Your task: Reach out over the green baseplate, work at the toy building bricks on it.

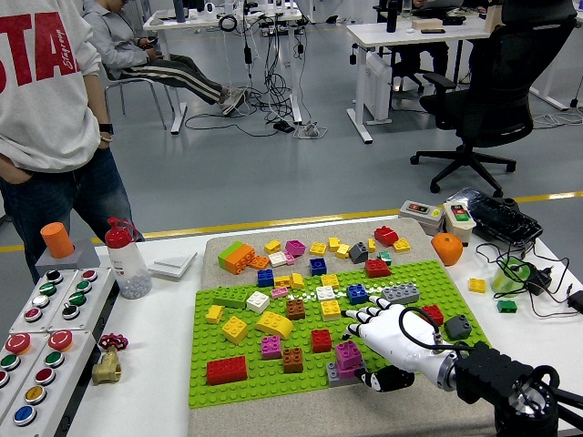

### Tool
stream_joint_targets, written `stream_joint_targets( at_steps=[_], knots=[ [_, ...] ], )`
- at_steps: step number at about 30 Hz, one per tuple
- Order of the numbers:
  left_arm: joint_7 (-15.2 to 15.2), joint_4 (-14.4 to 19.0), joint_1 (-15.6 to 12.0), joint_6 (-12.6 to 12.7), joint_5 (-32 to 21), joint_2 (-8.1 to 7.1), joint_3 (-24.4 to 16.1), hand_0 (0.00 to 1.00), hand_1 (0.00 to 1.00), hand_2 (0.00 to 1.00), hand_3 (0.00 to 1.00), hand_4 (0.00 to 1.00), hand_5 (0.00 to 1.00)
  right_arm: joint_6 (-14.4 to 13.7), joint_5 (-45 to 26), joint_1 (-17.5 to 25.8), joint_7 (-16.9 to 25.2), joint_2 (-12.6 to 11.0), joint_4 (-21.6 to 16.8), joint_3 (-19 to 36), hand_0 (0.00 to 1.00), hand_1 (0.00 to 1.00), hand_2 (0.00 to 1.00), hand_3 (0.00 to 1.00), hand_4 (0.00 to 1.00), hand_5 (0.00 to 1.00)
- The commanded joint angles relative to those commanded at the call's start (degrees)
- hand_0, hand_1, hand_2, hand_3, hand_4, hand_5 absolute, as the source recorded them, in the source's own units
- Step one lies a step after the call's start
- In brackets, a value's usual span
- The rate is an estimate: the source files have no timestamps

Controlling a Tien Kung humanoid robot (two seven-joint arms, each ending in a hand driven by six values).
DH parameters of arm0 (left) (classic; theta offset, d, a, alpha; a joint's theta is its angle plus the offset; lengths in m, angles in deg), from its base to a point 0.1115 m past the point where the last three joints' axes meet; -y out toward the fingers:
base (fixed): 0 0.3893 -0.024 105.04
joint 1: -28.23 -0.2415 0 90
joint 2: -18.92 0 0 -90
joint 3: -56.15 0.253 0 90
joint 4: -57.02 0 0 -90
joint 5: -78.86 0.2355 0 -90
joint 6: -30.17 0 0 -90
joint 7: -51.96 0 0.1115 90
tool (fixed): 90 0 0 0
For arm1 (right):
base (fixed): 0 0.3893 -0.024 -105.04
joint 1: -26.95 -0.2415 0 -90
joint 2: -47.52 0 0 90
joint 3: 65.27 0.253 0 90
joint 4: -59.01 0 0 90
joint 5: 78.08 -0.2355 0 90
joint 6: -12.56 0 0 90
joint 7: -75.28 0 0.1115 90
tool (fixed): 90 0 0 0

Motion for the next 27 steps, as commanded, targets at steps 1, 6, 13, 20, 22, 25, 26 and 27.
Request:
stream_joint_targets(
  at_steps=[1, 6, 13, 20, 22, 25, 26, 27],
  knots=[
    [0.0, 0.0, 0.0, 0.0, 0.0, 0.0, 0.0, 0.661, 0.612, 0.621, 0.441, 0.36, 0.998, 0.0, 0.0, 0.0, 0.0, 0.0, 0.0, 0.0, 0.998, 0.917, 0.971, 0.759, 0.679, 0.446],
    [0.0, 0.0, -0.1, -0.1, 0.0, 0.01, 0.0, 0.661, 0.612, 0.621, 0.441, 0.36, 0.998, 0.0, 0.1, 0.3, -0.1, -0.3, -0.4, 0.2, 0.998, 0.917, 0.972, 0.757, 0.68, 0.447],
    [0.0, 0.0, -0.1, -0.1, 0.0, 0.01, 0.0, 0.661, 0.613, 0.621, 0.44, 0.36, 0.998, 0.2, 0.1, 0.4, -0.2, -0.5, -0.9, 0.2, 0.998, 0.917, 0.972, 0.757, 0.679, 0.448],
    [0.0, 0.0, -0.2, -0.1, 0.0, 0.02, 0.1, 0.661, 0.613, 0.621, 0.44, 0.36, 0.998, 0.4, 0.0, 0.6, -0.3, -0.6, -1.3, 0.2, 0.998, 0.917, 0.971, 0.757, 0.679, 0.449],
    [0.0, 0.0, -0.2, -0.1, 0.0, 0.03, 0.1, 0.661, 0.613, 0.621, 0.44, 0.36, 0.998, 0.5, 0.1, 0.6, -0.3, -0.7, -1.4, 0.3, 0.998, 0.917, 0.971, 0.757, 0.679, 0.449],
    [0.0, 0.0, -0.2, -0.1, 0.0, 0.03, 0.1, 0.661, 0.613, 0.621, 0.44, 0.36, 0.998, 0.5, 0.1, 0.7, -0.4, -0.8, -1.5, 0.3, 0.998, 0.917, 0.97, 0.756, 0.678, 0.448],
    [0.1, 0.0, -0.2, -0.1, 0.0, 0.03, 0.1, 0.661, 0.613, 0.621, 0.44, 0.36, 0.998, 0.5, 0.1, 0.7, -0.4, -0.8, -1.6, 0.3, 0.998, 0.917, 0.97, 0.756, 0.678, 0.448],
    [0.1, 0.0, -0.2, -0.1, 0.0, 0.04, 0.1, 0.661, 0.613, 0.621, 0.44, 0.36, 0.998, 0.5, 0.1, 0.7, -0.4, -0.8, -1.6, 0.4, 0.998, 0.917, 0.97, 0.756, 0.678, 0.448]
  ],
)
